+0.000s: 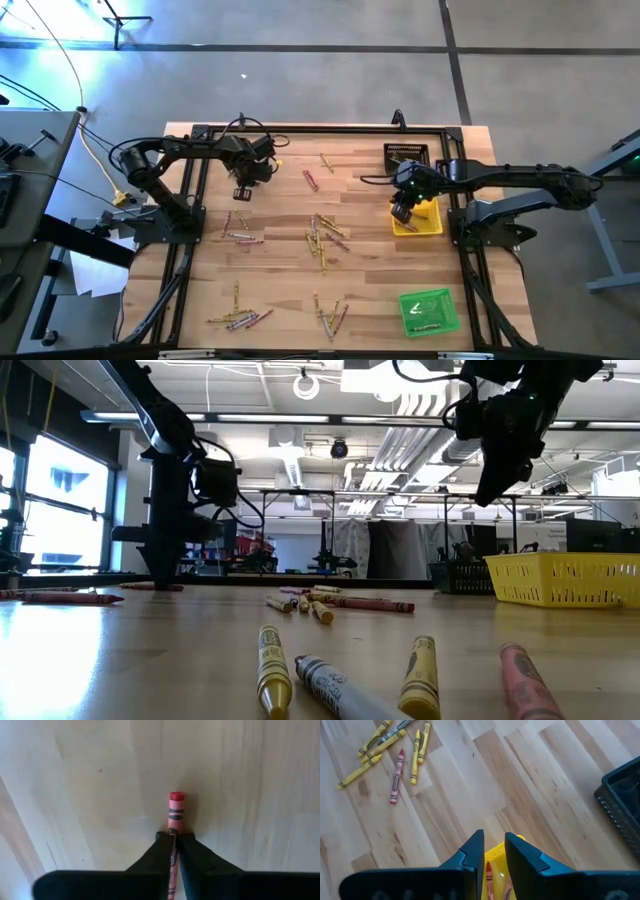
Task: Sort crayons
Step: Put the red crayon into the yellow bin
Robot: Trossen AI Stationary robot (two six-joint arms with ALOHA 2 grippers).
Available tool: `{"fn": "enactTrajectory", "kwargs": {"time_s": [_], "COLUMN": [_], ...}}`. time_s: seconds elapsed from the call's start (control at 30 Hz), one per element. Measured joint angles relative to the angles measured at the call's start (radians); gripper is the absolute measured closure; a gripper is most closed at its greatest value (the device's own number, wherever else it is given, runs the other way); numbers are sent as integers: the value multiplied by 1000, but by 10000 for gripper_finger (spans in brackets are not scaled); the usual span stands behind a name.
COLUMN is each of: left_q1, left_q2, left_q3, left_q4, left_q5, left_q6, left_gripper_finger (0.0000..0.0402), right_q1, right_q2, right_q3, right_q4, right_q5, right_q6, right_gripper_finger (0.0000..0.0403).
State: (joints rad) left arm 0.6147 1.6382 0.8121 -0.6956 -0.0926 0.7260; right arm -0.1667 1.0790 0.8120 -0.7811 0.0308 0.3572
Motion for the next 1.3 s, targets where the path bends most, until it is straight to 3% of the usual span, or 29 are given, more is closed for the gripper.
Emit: {"fn": "enactTrajectory", "kwargs": {"time_s": [0.23, 0.4, 0.57, 0.7, 0.8, 0.93, 1.03, 1.3], "left_q1": [-1, -3, 0, -14, -29, -54, -80, -151], "left_q2": [-1, 7, 0, -16, -24, -27, -26, -26], "left_q3": [4, 91, 227, 341, 401, 454, 480, 532], "left_q4": [6, 28, 62, 223, 431, 676, 800, 826], "left_q5": [21, 82, 272, 432, 476, 468, 405, 286], "left_q6": [-180, -326, -461, -598, -721, -868, -951, -1013], "left_gripper_finger": [393, 399, 400, 400, 400, 401, 401, 401], "right_q1": [-27, -40, -61, -89, -117, -152, -172, -237], "right_q2": [0, 0, 0, 0, 0, 0, 0, 1], "right_q3": [0, 0, 0, 0, 0, 0, 0, 0], "right_q4": [0, 0, 23, 139, 296, 532, 656, 895], "right_q5": [12, 87, 119, 122, 147, 179, 178, 133], "right_q6": [0, 0, 24, 110, 160, 141, 90, 92], "right_gripper_finger": [341, 341, 341, 341, 341, 339, 329, 271]}}
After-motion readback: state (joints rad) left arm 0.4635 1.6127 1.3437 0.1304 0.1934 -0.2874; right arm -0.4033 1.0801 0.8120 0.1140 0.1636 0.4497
